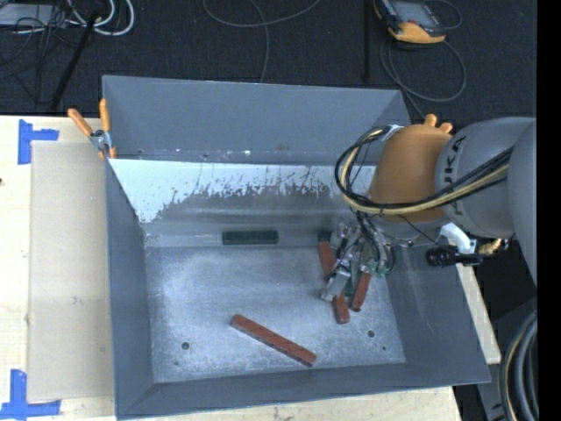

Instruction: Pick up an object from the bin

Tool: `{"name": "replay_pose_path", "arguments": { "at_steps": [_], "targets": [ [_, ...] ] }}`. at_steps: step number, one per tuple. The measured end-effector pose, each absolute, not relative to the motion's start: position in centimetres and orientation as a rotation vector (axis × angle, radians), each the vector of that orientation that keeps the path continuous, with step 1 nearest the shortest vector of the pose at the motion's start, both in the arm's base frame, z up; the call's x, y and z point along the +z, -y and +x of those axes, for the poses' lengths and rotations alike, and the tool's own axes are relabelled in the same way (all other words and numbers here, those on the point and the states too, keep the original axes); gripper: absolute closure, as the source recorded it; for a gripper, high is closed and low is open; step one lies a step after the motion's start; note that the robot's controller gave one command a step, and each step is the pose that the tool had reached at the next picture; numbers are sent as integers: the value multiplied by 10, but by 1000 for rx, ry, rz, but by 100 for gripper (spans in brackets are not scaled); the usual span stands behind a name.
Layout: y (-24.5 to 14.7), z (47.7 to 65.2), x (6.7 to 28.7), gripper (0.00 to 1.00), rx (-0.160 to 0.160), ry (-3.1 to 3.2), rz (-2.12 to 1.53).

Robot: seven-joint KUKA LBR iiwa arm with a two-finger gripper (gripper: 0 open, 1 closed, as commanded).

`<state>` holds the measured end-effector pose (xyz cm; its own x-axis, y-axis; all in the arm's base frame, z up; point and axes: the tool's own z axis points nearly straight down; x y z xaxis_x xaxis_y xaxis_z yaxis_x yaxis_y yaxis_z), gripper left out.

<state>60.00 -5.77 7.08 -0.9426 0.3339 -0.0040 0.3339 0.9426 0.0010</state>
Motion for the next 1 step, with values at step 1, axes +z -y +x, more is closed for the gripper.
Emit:
{"name": "replay_pose_path", "arguments": {
  "at_steps": [1],
  "targets": [
    [103,579,70,0,0,-2993,957]
  ]
}}
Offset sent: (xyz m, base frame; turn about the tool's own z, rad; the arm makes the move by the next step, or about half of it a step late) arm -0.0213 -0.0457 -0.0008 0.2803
